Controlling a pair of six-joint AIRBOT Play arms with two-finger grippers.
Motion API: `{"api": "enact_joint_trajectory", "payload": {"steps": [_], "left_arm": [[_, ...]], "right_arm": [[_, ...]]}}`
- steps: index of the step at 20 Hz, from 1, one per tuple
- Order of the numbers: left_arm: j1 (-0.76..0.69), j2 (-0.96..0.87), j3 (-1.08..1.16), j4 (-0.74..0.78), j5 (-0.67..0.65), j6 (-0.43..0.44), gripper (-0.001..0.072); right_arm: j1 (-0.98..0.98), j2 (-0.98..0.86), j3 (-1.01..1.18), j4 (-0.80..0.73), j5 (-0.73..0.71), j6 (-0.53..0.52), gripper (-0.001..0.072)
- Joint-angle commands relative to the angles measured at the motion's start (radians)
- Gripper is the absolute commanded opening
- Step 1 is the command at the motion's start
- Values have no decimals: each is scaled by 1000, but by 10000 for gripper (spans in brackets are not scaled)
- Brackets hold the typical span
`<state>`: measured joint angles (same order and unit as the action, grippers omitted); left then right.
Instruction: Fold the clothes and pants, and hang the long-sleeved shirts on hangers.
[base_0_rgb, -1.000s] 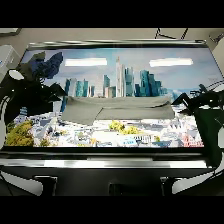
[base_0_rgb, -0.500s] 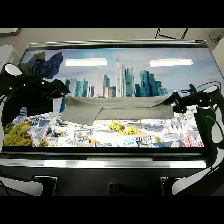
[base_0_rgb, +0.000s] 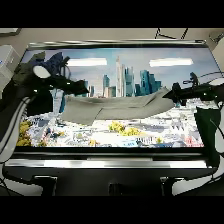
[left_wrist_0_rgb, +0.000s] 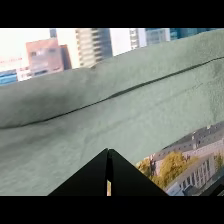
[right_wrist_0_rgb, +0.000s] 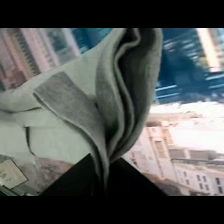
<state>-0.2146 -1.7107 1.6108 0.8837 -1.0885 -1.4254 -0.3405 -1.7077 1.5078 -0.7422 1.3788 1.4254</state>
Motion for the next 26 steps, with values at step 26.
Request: {"api": "enact_joint_trajectory", "payload": {"steps": [26], "left_arm": [[-187,-104,-8,-133,489,-255,26]], "right_arm": [[530,248,0,113,-273,114,45]]}}
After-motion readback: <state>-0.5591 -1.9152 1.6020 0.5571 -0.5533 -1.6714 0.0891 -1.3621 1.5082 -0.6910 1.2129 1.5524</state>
